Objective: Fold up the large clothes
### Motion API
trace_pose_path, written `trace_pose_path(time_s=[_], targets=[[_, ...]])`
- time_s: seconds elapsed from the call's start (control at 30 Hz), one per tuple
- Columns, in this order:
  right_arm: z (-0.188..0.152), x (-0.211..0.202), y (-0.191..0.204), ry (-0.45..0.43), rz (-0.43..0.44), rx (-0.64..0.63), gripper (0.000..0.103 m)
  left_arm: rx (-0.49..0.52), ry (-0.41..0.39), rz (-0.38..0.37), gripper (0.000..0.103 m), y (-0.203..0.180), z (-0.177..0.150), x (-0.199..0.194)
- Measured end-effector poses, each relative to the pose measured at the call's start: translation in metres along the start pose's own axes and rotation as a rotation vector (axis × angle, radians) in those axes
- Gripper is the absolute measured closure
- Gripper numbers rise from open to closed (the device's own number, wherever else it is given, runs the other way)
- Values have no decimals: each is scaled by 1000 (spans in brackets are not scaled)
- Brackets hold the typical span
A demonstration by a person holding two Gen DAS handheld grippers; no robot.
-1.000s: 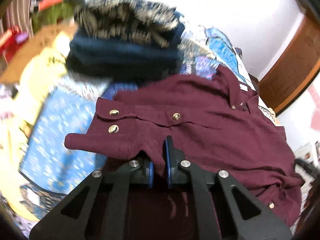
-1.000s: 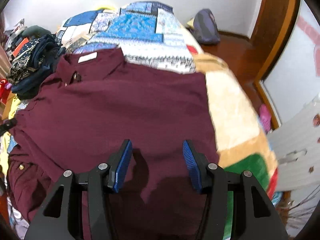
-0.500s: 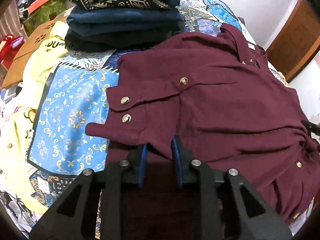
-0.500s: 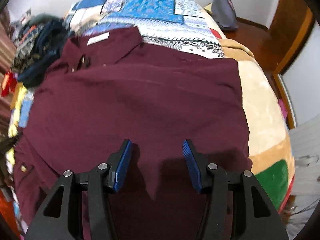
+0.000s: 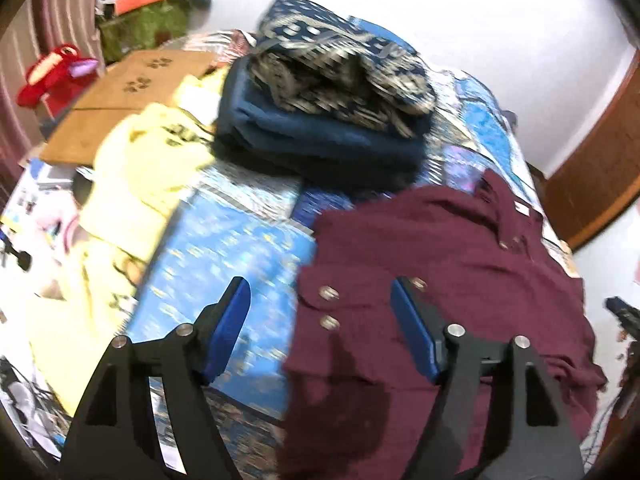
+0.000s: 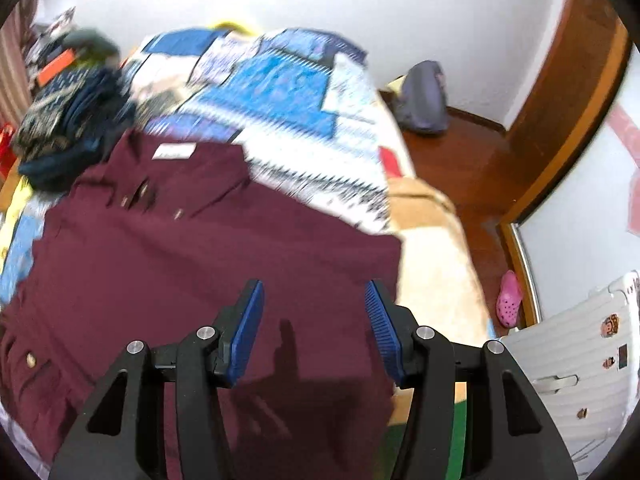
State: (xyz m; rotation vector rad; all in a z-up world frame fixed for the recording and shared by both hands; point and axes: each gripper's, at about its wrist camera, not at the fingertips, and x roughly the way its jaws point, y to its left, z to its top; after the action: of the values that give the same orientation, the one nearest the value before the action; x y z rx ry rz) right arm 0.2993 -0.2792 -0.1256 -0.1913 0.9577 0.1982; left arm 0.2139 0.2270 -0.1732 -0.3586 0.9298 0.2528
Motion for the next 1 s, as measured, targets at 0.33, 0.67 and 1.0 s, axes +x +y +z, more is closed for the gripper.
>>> trace_pose_path(time_s=[0.33,0.67,1.0], targets=[[5,28,-50,60,4,148,54,40,126,-162,31,-1,22,97],[-11,118,-67,260,105,242,54,37,233,-247,31,-12,22,176],[2,131,-59,198,137,229,62,8,265,-332,42,-37,34,198]])
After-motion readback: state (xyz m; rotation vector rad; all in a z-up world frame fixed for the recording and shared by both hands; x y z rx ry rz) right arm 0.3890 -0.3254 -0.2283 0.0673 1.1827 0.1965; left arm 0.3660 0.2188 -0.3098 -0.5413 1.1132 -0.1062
